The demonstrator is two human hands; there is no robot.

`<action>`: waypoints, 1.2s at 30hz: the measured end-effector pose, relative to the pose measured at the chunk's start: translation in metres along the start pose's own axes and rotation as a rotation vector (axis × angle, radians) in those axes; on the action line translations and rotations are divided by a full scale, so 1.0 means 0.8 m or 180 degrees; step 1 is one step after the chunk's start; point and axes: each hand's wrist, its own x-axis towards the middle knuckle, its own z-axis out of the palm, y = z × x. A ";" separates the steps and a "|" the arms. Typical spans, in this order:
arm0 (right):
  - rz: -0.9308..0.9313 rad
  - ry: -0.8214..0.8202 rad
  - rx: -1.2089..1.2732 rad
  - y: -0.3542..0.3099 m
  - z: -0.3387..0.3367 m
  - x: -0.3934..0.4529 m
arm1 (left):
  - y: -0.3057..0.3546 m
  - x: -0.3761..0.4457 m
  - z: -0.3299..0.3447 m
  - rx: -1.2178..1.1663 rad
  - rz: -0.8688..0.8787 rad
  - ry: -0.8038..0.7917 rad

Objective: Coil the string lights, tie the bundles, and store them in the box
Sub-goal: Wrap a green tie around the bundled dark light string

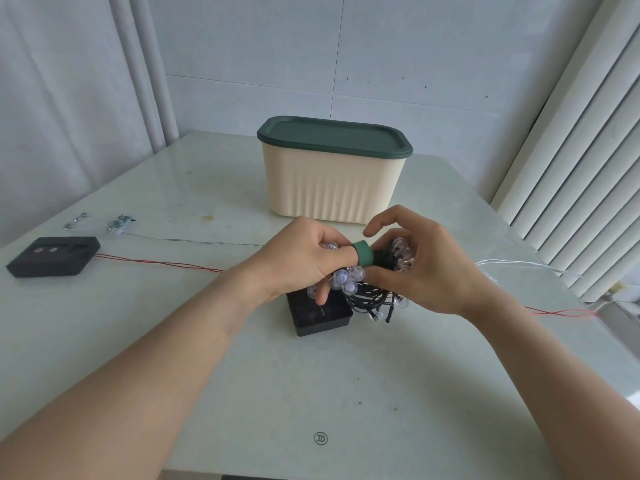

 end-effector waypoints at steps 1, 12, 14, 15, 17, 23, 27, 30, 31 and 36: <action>0.0051 -0.0023 0.0206 0.001 -0.001 0.000 | 0.000 0.000 0.000 0.0024 -0.0002 0.0003; 0.0678 0.0547 0.0929 -0.001 0.021 0.006 | -0.001 -0.001 0.005 -0.0030 -0.0037 -0.0032; 0.0686 0.0609 0.0982 -0.002 0.025 0.005 | 0.000 -0.002 0.006 0.0011 -0.0011 -0.0023; 0.0687 0.0636 0.0988 -0.002 0.026 0.005 | 0.000 -0.002 0.006 0.0012 -0.0011 -0.0012; 0.0688 0.0632 0.0976 -0.002 0.025 0.005 | 0.001 -0.001 0.006 0.0008 -0.0021 0.0046; 0.0257 0.0329 0.1039 -0.002 0.011 0.004 | -0.003 0.003 0.006 -0.0140 -0.0057 0.0107; -0.0171 0.0583 0.0956 -0.003 0.009 0.006 | -0.008 0.008 0.008 -0.0241 -0.0164 0.0140; -0.0438 0.0736 0.0747 -0.007 0.009 0.004 | -0.008 0.008 0.007 -0.0273 -0.0220 0.0116; -0.0501 0.0805 0.0607 -0.009 0.010 0.002 | -0.007 0.008 0.005 -0.0237 -0.0230 0.0077; -0.0904 0.1161 -0.0033 -0.023 0.012 -0.005 | -0.002 0.004 0.000 -0.0037 -0.0184 0.0010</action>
